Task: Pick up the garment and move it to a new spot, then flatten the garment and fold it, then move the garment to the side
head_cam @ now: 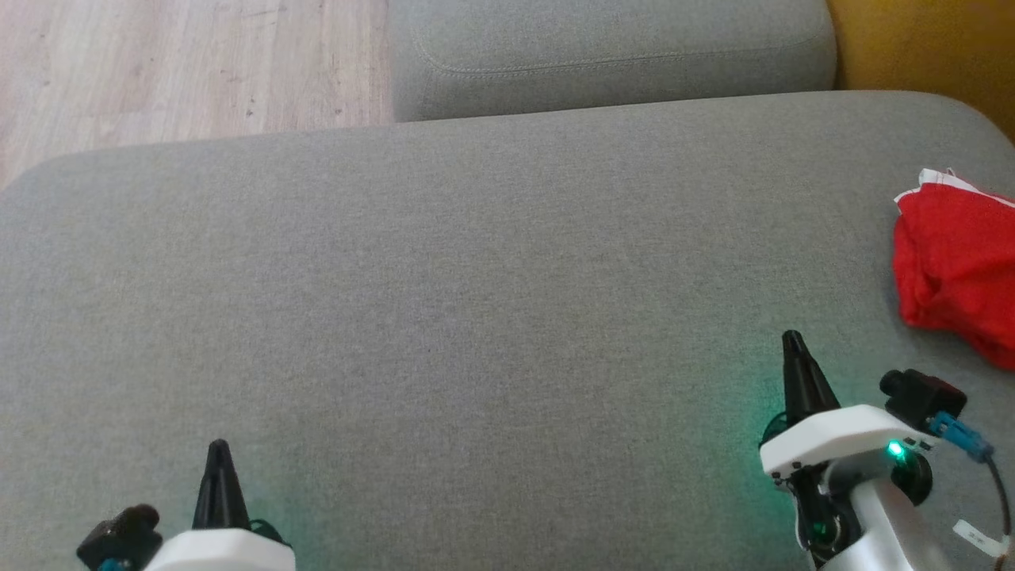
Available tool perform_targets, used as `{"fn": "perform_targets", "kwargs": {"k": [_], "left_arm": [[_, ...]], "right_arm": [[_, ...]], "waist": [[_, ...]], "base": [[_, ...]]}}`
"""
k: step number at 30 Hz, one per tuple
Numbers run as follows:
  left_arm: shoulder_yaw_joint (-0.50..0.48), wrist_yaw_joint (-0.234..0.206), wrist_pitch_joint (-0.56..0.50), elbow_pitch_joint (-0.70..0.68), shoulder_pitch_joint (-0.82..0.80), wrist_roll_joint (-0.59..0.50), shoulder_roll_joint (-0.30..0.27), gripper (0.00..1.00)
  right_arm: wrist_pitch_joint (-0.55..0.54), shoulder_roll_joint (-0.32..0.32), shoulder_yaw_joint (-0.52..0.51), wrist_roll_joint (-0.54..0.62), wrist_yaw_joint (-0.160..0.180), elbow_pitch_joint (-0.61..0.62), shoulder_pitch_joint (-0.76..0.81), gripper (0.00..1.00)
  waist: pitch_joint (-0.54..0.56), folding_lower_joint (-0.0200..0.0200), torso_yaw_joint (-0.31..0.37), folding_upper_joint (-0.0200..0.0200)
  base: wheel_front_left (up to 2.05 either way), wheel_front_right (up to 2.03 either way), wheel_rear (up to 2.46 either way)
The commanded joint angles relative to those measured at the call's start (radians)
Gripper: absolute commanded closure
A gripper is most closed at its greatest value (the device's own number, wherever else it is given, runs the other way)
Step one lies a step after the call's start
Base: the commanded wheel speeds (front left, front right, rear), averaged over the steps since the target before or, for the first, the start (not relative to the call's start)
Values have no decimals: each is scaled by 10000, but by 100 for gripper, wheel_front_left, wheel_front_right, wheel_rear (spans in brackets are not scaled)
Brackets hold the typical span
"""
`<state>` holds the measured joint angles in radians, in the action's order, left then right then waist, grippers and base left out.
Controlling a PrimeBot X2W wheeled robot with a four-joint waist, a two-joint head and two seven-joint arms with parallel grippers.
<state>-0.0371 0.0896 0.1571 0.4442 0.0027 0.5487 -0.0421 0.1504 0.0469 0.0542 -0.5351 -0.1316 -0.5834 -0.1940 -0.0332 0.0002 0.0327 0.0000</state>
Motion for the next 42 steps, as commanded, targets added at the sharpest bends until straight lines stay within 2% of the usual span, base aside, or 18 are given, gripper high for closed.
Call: {"fn": "perform_targets", "kwargs": {"k": [1, 42], "left_arm": [[-202, 66, -74, -381, -502, 255, -40, 100], [-463, 224, -1284, -1120, -781, 5012, -59, 100]], "right_arm": [[-56, 15, -34, -287, 3, 425, -245, 100], [-1244, 24, -792, -5092, 6, 1787, 264, 100]], "waist": [[4, -1, -4, 0], [141, -1, -153, 0]], "base": [[0, 0, 0], [0, 0, 0]]}}
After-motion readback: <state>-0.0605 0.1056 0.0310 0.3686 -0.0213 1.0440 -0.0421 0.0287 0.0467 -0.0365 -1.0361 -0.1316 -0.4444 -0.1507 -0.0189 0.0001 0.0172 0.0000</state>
